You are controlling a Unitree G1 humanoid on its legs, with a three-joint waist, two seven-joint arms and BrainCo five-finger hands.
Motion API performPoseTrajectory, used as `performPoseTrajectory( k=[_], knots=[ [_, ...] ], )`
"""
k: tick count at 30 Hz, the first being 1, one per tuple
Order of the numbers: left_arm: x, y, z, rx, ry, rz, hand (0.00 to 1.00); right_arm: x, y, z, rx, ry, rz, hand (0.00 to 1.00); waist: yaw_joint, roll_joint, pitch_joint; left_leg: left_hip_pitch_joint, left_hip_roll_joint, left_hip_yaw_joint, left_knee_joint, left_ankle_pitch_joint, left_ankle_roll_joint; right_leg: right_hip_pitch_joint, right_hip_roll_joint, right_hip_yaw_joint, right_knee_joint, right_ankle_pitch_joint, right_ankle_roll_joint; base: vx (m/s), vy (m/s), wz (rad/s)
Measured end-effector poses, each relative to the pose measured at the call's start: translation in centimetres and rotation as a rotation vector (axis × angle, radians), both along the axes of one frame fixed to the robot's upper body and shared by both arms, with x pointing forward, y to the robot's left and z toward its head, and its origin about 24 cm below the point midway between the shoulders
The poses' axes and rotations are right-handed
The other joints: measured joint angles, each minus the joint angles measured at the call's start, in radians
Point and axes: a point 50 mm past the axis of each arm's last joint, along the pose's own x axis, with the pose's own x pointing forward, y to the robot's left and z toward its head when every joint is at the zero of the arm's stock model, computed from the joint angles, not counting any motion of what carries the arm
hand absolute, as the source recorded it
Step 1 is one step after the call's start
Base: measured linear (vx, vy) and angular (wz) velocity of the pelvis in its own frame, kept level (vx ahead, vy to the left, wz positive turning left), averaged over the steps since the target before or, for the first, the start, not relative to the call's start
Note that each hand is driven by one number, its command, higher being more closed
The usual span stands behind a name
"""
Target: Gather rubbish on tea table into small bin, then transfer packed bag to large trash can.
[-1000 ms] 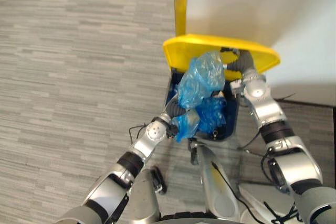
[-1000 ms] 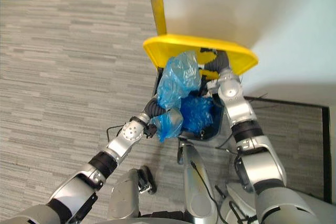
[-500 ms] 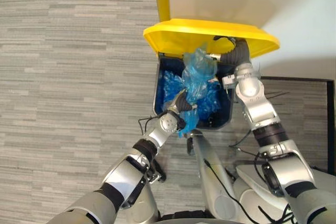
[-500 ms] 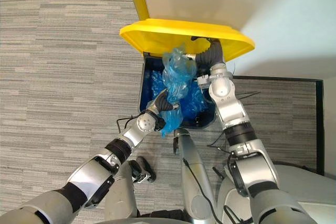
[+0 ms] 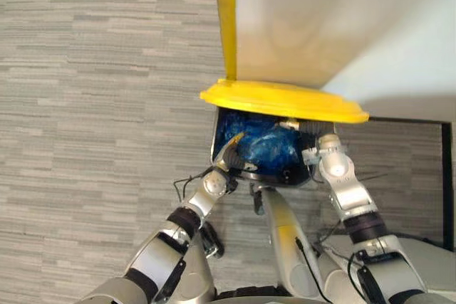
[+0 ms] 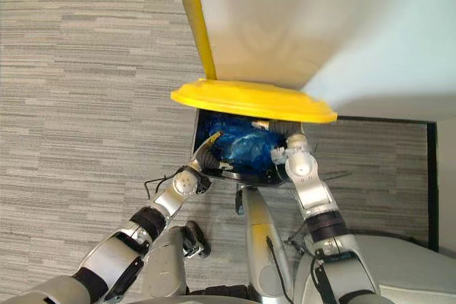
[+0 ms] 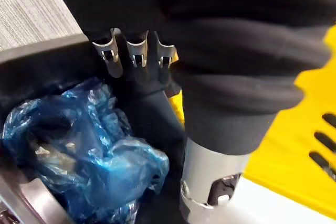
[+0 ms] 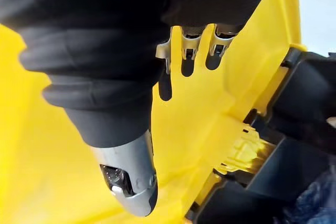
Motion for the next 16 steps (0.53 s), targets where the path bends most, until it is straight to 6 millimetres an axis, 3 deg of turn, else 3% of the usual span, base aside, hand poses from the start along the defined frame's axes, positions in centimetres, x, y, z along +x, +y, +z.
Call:
performPoseTrajectory(
  k=[4, 6, 7, 8, 9, 10, 11, 12, 13, 14, 15, 16],
  knots=[
    [-3.2, 4.3, -3.3, -0.047, 0.113, 0.158, 0.00, -2.1, -0.2, -4.2, 0.023, 0.154, -0.014, 0.00, 0.037, -0.025, -0.018, 0.093, -0.028, -0.006, -0.013, 0.010, 0.018, 0.116, -0.014, 0.000, -0.055, 0.042, -0.012, -0.05, 0.112, 0.05],
    [-6.1, 7.8, -5.4, -0.069, 0.191, 0.303, 0.00, -3.2, 0.2, -6.1, 0.004, 0.224, 0.008, 0.00, 0.065, -0.048, -0.034, 0.137, -0.077, 0.028, -0.015, 0.018, 0.048, 0.154, -0.029, 0.033, -0.111, 0.111, 0.036, -0.15, 0.177, -0.48],
    [-6.9, 8.7, -5.8, -0.075, 0.208, 0.340, 0.00, -3.5, 0.3, -6.7, -0.004, 0.246, 0.018, 0.00, 0.075, -0.055, -0.039, 0.144, -0.089, 0.046, -0.017, 0.021, 0.060, 0.157, -0.031, 0.031, -0.134, 0.145, 0.066, -0.26, 0.122, -1.15],
    [-9.1, 10.2, -6.8, -0.097, 0.244, 0.425, 0.00, -3.9, 0.7, -7.6, -0.033, 0.289, 0.053, 0.00, 0.108, -0.058, -0.043, 0.160, -0.066, 0.126, -0.030, 0.036, 0.099, 0.169, -0.028, -0.018, -0.201, 0.231, 0.093, -0.41, 0.115, -1.35],
    [-11.0, 11.4, -7.6, -0.114, 0.285, 0.491, 0.00, -4.7, 0.6, -8.7, -0.056, 0.343, 0.076, 0.00, 0.115, -0.054, -0.044, 0.168, -0.060, 0.183, -0.039, 0.048, 0.124, 0.155, -0.057, -0.101, -0.062, 0.190, 0.019, -0.41, 0.071, -1.19],
    [-12.0, 11.9, -8.1, -0.119, 0.313, 0.513, 0.00, -5.4, 0.3, -9.6, -0.061, 0.383, 0.076, 0.00, 0.107, -0.054, -0.044, 0.175, -0.064, 0.190, -0.046, 0.054, 0.136, 0.152, -0.078, -0.124, 0.062, 0.133, -0.020, -0.38, 0.074, -0.43],
    [-13.6, 12.4, -8.8, -0.123, 0.362, 0.539, 0.00, -7.2, -0.1, -11.3, -0.080, 0.463, 0.078, 0.00, 0.098, -0.050, -0.046, 0.186, -0.066, 0.191, -0.068, 0.066, 0.158, 0.160, -0.098, -0.125, 0.252, 0.052, -0.025, -0.24, 0.055, -0.04],
    [-14.6, 12.9, -9.2, -0.121, 0.389, 0.555, 0.00, -8.5, -0.4, -12.5, -0.082, 0.524, 0.081, 0.00, 0.097, -0.041, -0.055, 0.190, -0.066, 0.193, -0.090, 0.079, 0.169, 0.175, -0.101, -0.116, 0.347, 0.006, -0.025, -0.21, 0.041, -0.10],
    [-16.1, 13.4, -9.6, -0.122, 0.422, 0.583, 0.00, -10.4, -0.7, -14.0, -0.087, 0.605, 0.088, 0.00, 0.097, -0.051, -0.079, 0.188, -0.071, 0.203, -0.138, 0.116, 0.176, 0.214, -0.111, -0.103, 0.441, -0.054, -0.021, -0.17, 0.006, -0.32],
    [-17.6, 13.9, -9.9, -0.132, 0.448, 0.614, 0.00, -11.9, -1.1, -15.0, -0.094, 0.661, 0.087, 0.00, 0.096, -0.043, -0.101, 0.174, -0.076, 0.218, -0.180, 0.141, 0.186, 0.255, -0.122, -0.085, 0.465, -0.094, -0.002, -0.17, -0.007, -0.41],
    [-18.1, 13.9, -9.9, -0.144, 0.451, 0.625, 0.00, -12.5, -1.5, -15.3, -0.089, 0.680, 0.074, 0.00, 0.097, -0.057, -0.120, 0.166, -0.078, 0.221, -0.195, 0.151, 0.187, 0.281, -0.130, -0.077, 0.456, -0.104, 0.008, -0.17, -0.024, -0.44],
    [-18.7, 13.8, -9.9, -0.155, 0.454, 0.630, 0.00, -13.4, -2.1, -15.7, -0.081, 0.704, 0.046, 0.00, 0.099, -0.052, -0.135, 0.152, -0.087, 0.225, -0.217, 0.157, 0.184, 0.323, -0.135, -0.064, 0.411, -0.114, 0.023, -0.09, -0.017, -0.24]
  ],
)
